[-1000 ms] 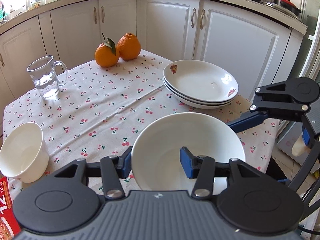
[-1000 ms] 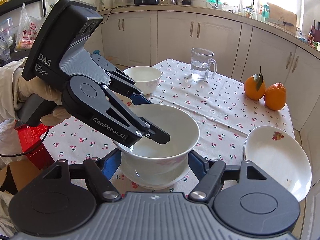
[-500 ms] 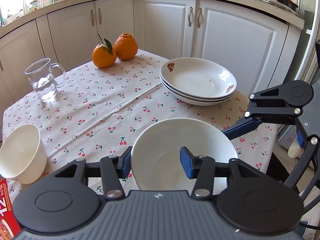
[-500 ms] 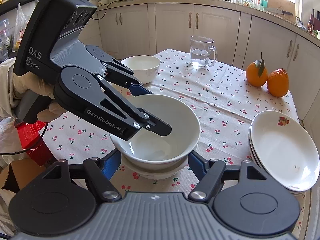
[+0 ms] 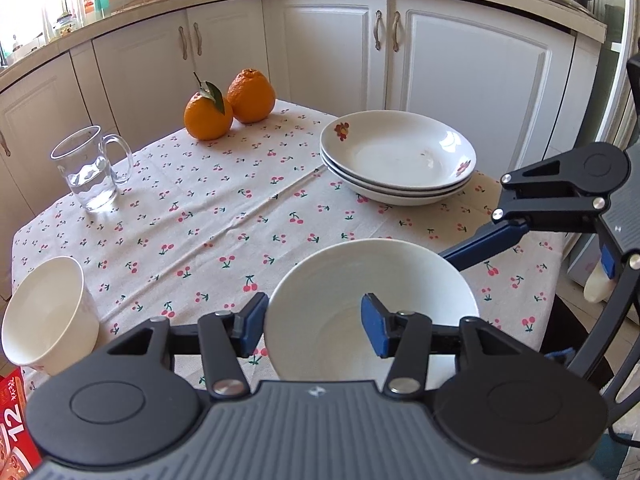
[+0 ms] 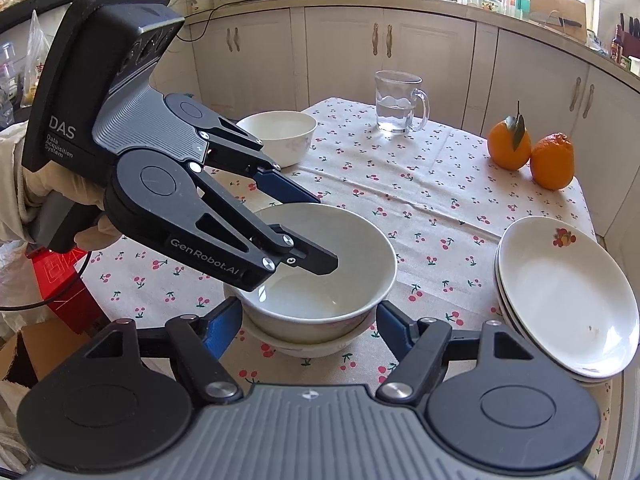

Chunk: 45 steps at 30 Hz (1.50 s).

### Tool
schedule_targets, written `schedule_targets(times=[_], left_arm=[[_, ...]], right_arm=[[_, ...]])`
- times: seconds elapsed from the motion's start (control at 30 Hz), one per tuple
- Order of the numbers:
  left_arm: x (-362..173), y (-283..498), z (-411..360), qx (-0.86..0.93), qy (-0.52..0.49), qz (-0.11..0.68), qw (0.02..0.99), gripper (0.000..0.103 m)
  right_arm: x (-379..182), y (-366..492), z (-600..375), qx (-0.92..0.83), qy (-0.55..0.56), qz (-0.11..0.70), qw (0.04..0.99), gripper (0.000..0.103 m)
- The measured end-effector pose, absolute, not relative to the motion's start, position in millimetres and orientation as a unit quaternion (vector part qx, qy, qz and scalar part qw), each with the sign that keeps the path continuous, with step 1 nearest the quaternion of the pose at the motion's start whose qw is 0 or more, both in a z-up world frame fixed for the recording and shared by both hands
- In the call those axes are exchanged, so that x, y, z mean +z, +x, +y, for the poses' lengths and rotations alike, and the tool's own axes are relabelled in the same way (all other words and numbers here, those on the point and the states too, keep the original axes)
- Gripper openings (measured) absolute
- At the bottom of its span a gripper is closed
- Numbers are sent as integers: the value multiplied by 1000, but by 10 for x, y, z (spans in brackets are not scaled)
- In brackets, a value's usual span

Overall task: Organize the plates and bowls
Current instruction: 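Lower the held bowl into another white bowl and open the left gripper, then withdraw the left gripper while the right gripper reaches to the pink-flower bowl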

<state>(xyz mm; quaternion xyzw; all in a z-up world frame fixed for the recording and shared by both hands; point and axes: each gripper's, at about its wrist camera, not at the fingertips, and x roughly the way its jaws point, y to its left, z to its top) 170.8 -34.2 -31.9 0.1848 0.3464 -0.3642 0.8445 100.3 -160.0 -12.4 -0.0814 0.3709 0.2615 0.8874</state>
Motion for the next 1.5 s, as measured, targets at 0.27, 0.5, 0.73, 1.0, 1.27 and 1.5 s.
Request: schedule_targets(times=[0.27,0.5,0.73,1.0,1.27,1.5], left_arm=[[-206,1608,-217,-359,185,321,857,76],[-88,1594,80,-334,165,307,876,89],[-103,1625,438,-303,144,306,891,89],[-210,1756,812,-266,127,312,903,89],[-350,2053,1076,-214,125,308,918,89],[-514,2380,1195,-187,105,315,924,89]], right_arm=[[-10,941,-1594,271,-80,343,896,100],[18,973,-1518,268,-89,342,896,103],[77,1061,-1372,270,-102,340,895,103],[141,1281,-1155,284,-114,339,890,103],[225,1760,-913,318,-136,350,871,103],[313,2332,-635,343,-166,359,852,103]])
